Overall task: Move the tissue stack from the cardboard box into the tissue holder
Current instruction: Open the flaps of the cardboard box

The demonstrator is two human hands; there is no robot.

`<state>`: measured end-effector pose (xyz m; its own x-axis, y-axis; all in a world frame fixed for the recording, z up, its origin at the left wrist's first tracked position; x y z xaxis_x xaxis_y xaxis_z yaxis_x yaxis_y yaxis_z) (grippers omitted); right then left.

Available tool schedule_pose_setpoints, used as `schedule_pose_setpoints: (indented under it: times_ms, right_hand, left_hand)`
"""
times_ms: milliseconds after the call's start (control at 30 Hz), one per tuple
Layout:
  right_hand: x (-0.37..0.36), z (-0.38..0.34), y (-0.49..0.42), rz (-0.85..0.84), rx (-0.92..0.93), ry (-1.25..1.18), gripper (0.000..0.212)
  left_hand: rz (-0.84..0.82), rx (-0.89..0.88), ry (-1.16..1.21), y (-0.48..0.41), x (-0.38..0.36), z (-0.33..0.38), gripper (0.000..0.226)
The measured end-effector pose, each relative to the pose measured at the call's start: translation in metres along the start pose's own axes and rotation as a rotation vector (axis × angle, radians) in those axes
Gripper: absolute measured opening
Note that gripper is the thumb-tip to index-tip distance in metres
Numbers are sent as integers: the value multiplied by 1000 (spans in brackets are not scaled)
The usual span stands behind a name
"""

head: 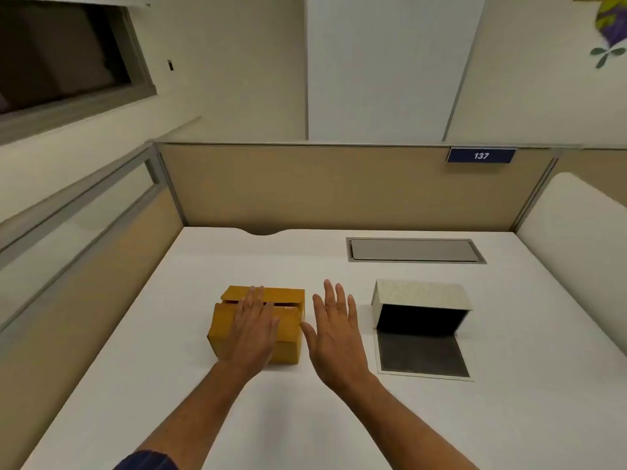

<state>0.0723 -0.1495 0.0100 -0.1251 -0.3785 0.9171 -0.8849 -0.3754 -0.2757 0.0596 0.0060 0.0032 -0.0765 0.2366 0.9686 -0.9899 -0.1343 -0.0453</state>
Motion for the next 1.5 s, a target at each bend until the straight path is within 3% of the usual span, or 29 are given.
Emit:
schedule_pose_setpoints:
  times_ms: [100, 300, 600, 700, 867, 1033, 1100, 1233, 1500]
  right_hand:
    - [-26, -3, -9, -124, -22, 80, 66]
    - [-69, -11, -22, -251, -7, -7, 63]
    - [-106, -20, -45, -297, -67, -51, 55]
    - [-103, -23, -50, -214, -95, -54, 47]
    - [-70, -26, -52, 123, -163, -211, 19]
    - [-75, -37, -28, 45, -152, -310, 18]
    - [-93, -43, -10, -70, -105, -233, 27]
    - [-130, -41, 13, -317, -122, -103, 63]
    - [-137, -49, -25, -184, -53, -122, 69]
  left_hand:
    - [-26, 14, -12, -14, -16, -16, 53]
    - [-3, -13, -31, -35, -37, -36, 52]
    - [13, -40, 25, -52, -56, -63, 48]
    - [93, -75, 76, -57, -49, -62, 37]
    - [207, -41, 143, -56, -23, -59, 26]
    - [172, 32, 259, -39, -20, -72, 16]
    - [102, 22, 214, -30, -34, -77, 18]
    - [-61, -22, 100, -16, -72, -90, 48]
    - [2, -7, 214, -39, -76, -98, 53]
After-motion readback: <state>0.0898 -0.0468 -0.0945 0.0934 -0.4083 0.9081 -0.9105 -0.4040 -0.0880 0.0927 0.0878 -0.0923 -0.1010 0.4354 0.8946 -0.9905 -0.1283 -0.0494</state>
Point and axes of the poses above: each hand's wrist, its own y-axis away from the middle knuckle, its own x-axis out of the back of the hand, z = x × y, the point moved 6 cm from there along -y, towards the middle knuckle, and after that the axes turned 2 degrees about x, right-handed, at the moved point
